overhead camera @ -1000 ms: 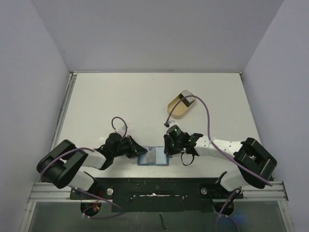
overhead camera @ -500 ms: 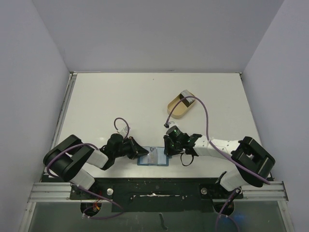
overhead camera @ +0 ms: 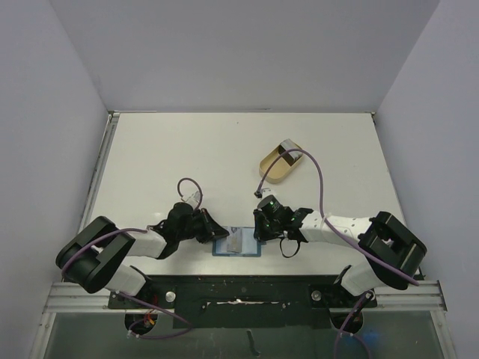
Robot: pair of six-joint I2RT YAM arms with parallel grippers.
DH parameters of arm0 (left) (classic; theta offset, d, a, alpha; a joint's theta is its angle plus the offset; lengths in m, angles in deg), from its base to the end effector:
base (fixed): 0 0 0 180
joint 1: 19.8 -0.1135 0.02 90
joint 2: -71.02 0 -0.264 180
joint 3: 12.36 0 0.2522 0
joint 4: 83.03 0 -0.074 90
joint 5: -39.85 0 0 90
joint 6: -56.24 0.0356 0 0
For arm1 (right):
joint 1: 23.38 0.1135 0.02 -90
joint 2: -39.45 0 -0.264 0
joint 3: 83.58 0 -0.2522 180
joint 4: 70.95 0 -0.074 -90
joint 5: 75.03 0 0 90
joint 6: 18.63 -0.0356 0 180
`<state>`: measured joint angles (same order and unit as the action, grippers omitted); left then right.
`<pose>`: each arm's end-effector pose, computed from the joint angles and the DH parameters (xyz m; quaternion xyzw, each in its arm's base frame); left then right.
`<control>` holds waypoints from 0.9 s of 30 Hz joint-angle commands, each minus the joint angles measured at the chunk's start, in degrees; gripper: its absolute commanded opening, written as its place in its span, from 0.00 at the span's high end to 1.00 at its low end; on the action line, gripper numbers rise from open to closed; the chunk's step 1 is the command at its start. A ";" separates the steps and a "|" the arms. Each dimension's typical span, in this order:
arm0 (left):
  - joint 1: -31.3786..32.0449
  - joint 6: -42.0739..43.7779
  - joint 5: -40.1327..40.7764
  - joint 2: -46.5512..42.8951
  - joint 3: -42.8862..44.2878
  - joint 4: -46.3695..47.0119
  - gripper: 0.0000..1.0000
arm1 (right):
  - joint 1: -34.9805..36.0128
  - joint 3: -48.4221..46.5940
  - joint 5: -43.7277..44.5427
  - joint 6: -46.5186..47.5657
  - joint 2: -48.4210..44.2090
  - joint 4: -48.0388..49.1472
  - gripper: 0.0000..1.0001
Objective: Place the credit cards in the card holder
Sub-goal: Insert the credit card into the card holder.
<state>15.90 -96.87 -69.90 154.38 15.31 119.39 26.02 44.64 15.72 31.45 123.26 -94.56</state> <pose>0.1729 -0.1390 0.1084 -0.1262 0.8615 -0.4536 0.1900 0.1742 0.2026 0.1517 -0.0770 0.9523 0.2032 0.2145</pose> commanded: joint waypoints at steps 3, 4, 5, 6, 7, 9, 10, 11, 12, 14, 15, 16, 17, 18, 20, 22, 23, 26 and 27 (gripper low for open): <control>0.59 4.75 0.88 -1.63 3.19 -5.20 1.00 | 0.86 0.77 1.53 -0.40 -0.54 1.15 0.89; 0.64 4.87 0.78 -1.35 3.37 -5.23 1.00 | 0.82 0.61 1.53 -0.34 -0.28 1.10 0.89; 0.68 4.97 0.69 -1.21 3.46 -5.20 1.00 | 0.86 0.51 1.57 -0.33 -0.19 1.06 0.89; 0.76 4.89 0.56 -1.04 3.53 -5.02 1.00 | 0.87 0.46 1.56 -0.29 -0.06 1.18 0.89; 0.88 4.97 0.34 -0.85 3.68 -4.91 1.00 | 0.93 0.49 1.46 -0.37 0.08 1.27 0.89; 1.43 5.72 0.40 -0.54 4.43 -6.09 1.00 | 1.02 0.49 1.27 -0.42 0.30 1.40 0.89; 1.72 6.27 0.55 -0.44 4.87 -6.85 1.00 | 1.18 0.49 1.27 -0.56 0.51 1.49 0.89; 1.87 6.67 0.63 -0.37 5.09 -7.31 1.00 | 1.28 0.49 1.27 -0.51 0.55 1.50 0.89; 1.89 6.95 0.53 -0.35 5.27 -7.54 1.00 | 1.30 0.45 1.27 -0.51 0.68 1.43 0.89; 1.89 7.20 0.36 -0.45 5.42 -8.02 1.00 | 1.35 0.34 1.27 -0.59 0.70 1.38 0.89; 1.90 7.21 0.25 -0.54 5.35 -8.05 1.00 | 1.34 0.27 1.34 -0.60 0.70 1.36 0.89; 1.86 7.20 0.24 -0.62 5.34 -8.23 1.00 | 1.34 0.23 1.35 -0.60 0.66 1.34 0.89; 1.88 7.14 0.24 -0.64 5.34 -8.48 1.00 | 1.39 0.15 1.36 -0.52 0.72 1.25 0.89; 1.89 7.13 0.42 -0.73 5.34 -8.80 1.00 | 1.39 0.02 1.36 -0.44 0.78 1.19 0.89; 1.95 6.56 1.05 -0.78 4.83 -8.78 1.00 | 1.38 -0.17 1.36 -0.34 0.95 1.06 0.89; 1.87 5.03 1.89 -0.76 3.85 -7.45 1.00 | 1.37 -0.32 1.40 -0.48 1.09 1.02 0.89; 1.84 4.05 2.31 -0.74 3.22 -6.42 1.00 | 1.35 -0.30 1.36 -0.69 1.09 1.05 0.89; 1.93 1.54 3.46 -0.73 2.02 -3.41 1.00 | 1.38 -0.15 1.51 -1.95 1.05 1.14 0.89; 2.17 0.82 3.91 -0.67 1.86 -2.58 1.00 | 1.39 -0.03 1.59 -2.63 0.97 1.31 0.89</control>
<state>17.61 -93.59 -68.83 153.61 18.35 113.21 26.59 44.66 16.58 31.08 123.24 -94.47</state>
